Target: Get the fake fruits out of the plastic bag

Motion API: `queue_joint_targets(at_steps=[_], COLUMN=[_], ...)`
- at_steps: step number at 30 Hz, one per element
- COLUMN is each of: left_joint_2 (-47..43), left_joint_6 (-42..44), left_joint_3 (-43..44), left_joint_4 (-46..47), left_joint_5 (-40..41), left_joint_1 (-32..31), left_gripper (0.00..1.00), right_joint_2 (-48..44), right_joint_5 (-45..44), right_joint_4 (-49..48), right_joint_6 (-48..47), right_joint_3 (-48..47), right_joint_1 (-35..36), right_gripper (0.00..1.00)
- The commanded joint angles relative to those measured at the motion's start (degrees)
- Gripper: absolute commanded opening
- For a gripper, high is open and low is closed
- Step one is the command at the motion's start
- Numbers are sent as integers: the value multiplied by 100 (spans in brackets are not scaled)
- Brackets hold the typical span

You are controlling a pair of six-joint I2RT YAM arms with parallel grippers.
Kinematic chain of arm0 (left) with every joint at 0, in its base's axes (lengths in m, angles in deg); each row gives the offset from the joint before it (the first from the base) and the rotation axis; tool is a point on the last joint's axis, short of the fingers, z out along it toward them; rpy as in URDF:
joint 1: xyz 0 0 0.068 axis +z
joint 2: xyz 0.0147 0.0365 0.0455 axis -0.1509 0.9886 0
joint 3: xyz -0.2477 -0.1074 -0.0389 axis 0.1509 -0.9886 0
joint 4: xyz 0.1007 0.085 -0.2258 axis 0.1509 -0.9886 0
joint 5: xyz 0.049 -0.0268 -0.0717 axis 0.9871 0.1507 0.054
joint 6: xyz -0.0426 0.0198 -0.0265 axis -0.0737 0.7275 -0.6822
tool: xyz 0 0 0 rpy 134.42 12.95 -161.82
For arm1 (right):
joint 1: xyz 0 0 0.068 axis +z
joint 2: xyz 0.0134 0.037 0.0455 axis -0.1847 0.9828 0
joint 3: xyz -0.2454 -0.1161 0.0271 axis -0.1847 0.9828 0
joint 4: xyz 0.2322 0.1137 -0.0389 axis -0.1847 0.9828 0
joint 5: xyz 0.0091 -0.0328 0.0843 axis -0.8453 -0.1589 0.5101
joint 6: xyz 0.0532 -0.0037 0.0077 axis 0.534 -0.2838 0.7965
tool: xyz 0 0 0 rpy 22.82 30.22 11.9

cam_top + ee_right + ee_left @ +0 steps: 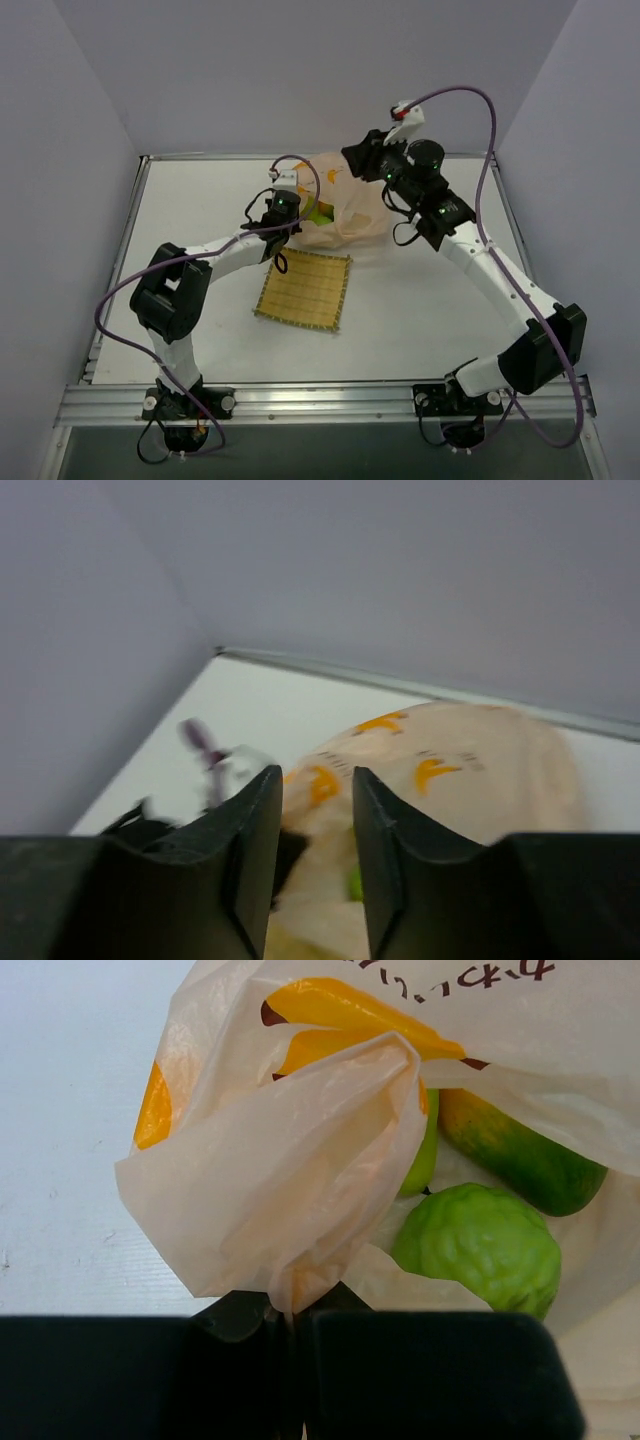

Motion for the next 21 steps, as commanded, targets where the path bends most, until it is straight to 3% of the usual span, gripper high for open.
queue_joint_targets(at_steps=[1, 6, 8, 14, 21], left_joint_2=[-63, -291, -370, -554, -599], left_joint_6=[-75, -110, -145, -460, -479], left_joint_3=[506, 533, 481, -99, -530], left_joint_4=[-150, -195, -274, -204, 164], left_joint_5=[30, -198, -304, -699, -805], left_joint_1=[36, 300, 318, 327, 327], left_gripper=[2, 2, 2, 2, 2], right_joint_2=[-212, 207, 437, 1438, 1730], right_joint_5=[-1, 210, 246, -773, -2039], right_joint_4=[123, 87, 70, 139, 87], right_joint_6=[-189, -21, -91, -205, -275], right_joint_3=[879, 1427, 1304, 1005, 1057], right_joint_1=[802, 1146, 1182, 875, 294], right_gripper=[26, 10, 9, 8, 7])
